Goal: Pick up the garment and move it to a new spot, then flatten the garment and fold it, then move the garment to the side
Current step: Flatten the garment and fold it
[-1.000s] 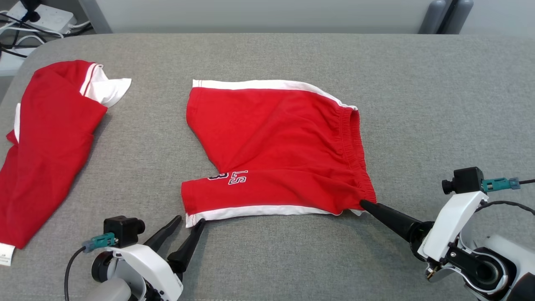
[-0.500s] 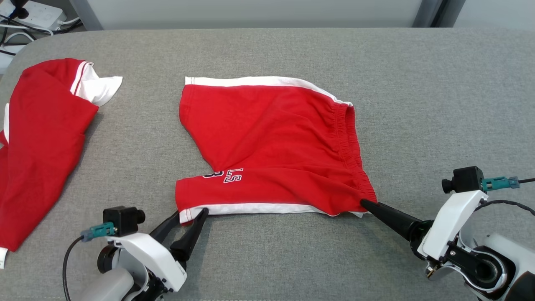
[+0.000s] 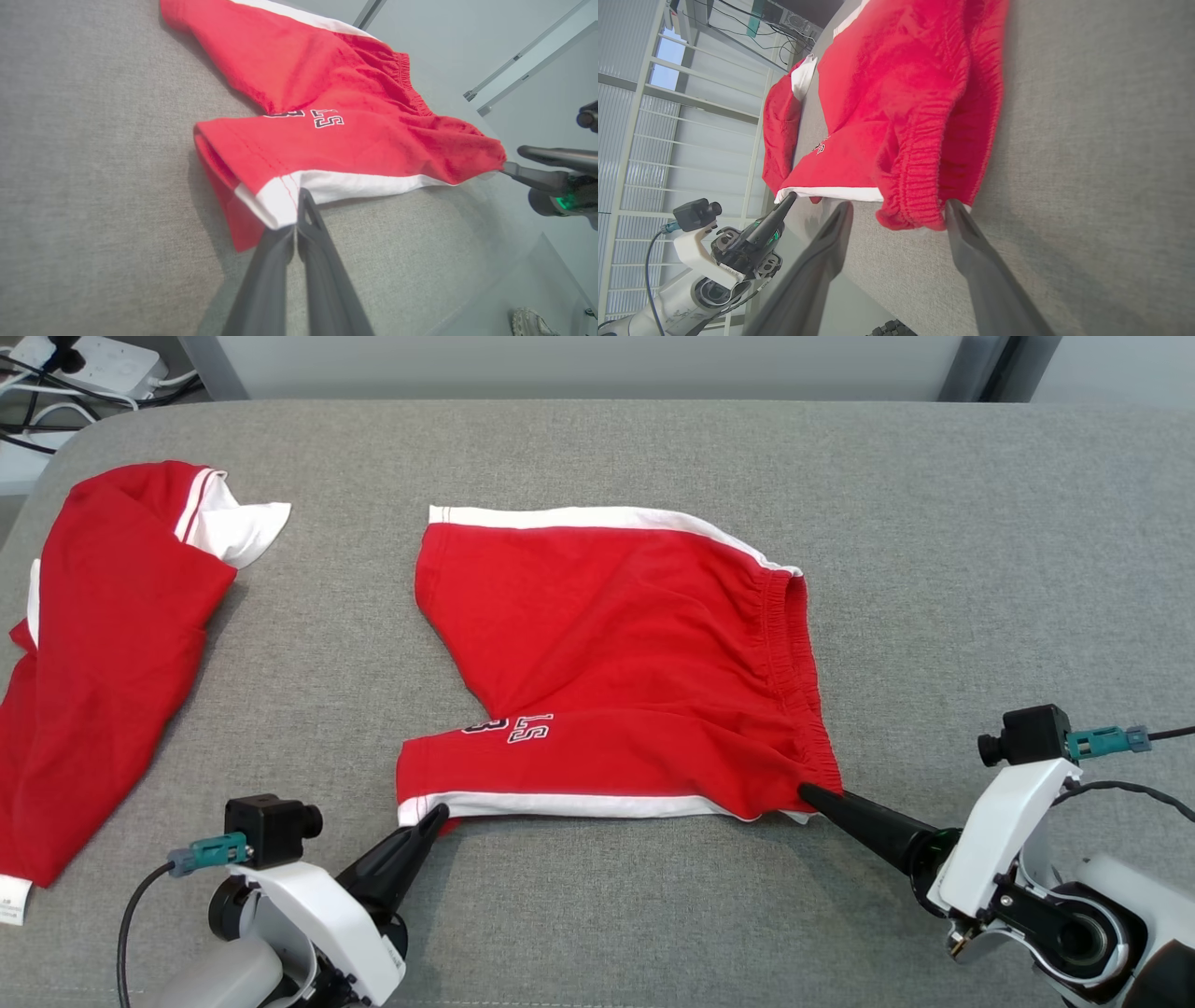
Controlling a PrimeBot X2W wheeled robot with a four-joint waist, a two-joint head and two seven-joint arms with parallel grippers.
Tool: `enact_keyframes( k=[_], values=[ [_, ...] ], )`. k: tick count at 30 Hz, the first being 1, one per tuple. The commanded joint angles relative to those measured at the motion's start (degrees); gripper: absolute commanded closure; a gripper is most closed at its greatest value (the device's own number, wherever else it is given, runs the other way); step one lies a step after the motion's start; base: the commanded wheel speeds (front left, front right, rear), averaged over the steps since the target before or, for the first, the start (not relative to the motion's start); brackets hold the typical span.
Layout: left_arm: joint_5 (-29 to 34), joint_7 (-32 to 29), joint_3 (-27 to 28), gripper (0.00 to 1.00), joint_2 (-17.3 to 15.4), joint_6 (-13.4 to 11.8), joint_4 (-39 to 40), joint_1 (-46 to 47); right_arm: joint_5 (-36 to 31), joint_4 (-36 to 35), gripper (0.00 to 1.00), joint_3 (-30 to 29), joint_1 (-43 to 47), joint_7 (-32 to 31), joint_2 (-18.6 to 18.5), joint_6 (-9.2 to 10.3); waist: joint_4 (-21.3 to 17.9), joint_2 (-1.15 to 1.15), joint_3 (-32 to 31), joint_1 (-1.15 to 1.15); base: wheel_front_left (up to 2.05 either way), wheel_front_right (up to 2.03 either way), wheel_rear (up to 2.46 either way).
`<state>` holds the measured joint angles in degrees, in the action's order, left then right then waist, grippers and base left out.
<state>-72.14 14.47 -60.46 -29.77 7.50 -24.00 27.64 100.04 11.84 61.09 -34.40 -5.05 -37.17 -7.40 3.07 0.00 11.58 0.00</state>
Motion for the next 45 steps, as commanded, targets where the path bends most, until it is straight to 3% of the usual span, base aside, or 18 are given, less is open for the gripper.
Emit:
enact_keyframes(
  k=[1, 10, 11, 12, 13, 22, 27, 30, 34, 41, 45],
  values=[
    [-0.4, 0.5, 1.3, 1.00, -2.7, 0.0, 1.7, 2.9, -1.1, -0.9, 0.00, -0.5, 1.5, -0.1, -1.1, -0.09, 0.0, 0.00, 0.0, 0.00, 0.00, 0.00, 0.00],
    [-0.8, 0.5, 3.2, 1.00, -2.6, 0.0, 4.5, 1.8, -4.9, 0.0, 0.00, 0.9, 1.8, 0.1, -1.4, -0.09, -0.2, 0.00, 0.4, 0.00, 0.00, 0.00, 0.00],
    [-0.6, 0.5, 3.5, 1.00, -2.6, 0.0, 4.8, 1.7, -5.3, 0.1, 0.52, 0.9, 1.7, 0.4, -1.3, -0.09, -0.2, 0.00, 0.4, 0.00, 0.00, 0.00, 0.00],
    [-0.4, 0.5, 3.6, 1.00, -2.7, 0.0, 5.2, 1.6, -5.5, 0.2, 0.89, 0.8, 1.6, 0.6, -1.1, -0.09, -0.1, 0.00, 0.4, 0.00, 0.00, 0.00, 0.00],
    [0.1, 0.5, 3.5, 1.00, -2.9, 0.0, 5.5, 1.6, -5.6, 0.3, 1.00, 0.7, 1.5, 0.7, -1.0, -0.09, 0.0, 0.00, 0.4, 0.00, 0.00, 0.00, 0.00],
    [1.3, 0.5, 4.0, 1.00, -3.4, 0.0, 6.2, 1.5, -6.7, 0.2, 1.00, -0.1, 0.9, 1.8, -0.8, -0.09, 0.7, 0.00, -0.2, 0.00, 0.00, 0.00, 0.00],
    [-0.3, 0.5, 5.6, 1.00, -5.9, 0.0, 9.2, 3.2, -7.7, -1.9, 1.00, -1.9, -0.9, 3.1, -1.4, -0.09, 1.0, 0.00, -0.8, 0.00, 0.00, 0.00, 0.00],
    [-0.7, -1.4, 5.3, 1.00, -8.9, 0.0, 11.0, 8.0, -9.0, -2.9, 1.00, -3.2, -3.8, 3.4, -1.9, -0.09, 1.4, 0.00, -1.1, 0.00, 0.00, 0.00, 0.00],
    [-2.4, -8.4, 5.0, 1.00, -11.8, 0.0, 11.4, 19.8, -11.3, -1.2, 1.00, -6.4, -12.1, 3.8, -0.6, -0.09, 1.4, 0.00, -1.2, 0.00, 0.00, 0.00, 0.00],
    [-3.0, -11.7, 5.7, 1.00, -10.9, 0.0, 6.5, 35.6, -12.1, 3.7, 1.00, -10.3, -25.2, 3.5, 5.1, -0.09, 0.2, 0.00, -1.9, 0.00, 0.00, 0.00, 0.00],
    [-5.5, -16.1, 3.4, 1.00, -12.2, 0.0, 8.9, 37.8, -10.2, 1.8, 1.00, -9.7, -27.9, -2.0, 4.2, -0.09, 0.0, 0.00, -3.4, 0.00, 0.00, 0.00, 0.00]
  ],
)
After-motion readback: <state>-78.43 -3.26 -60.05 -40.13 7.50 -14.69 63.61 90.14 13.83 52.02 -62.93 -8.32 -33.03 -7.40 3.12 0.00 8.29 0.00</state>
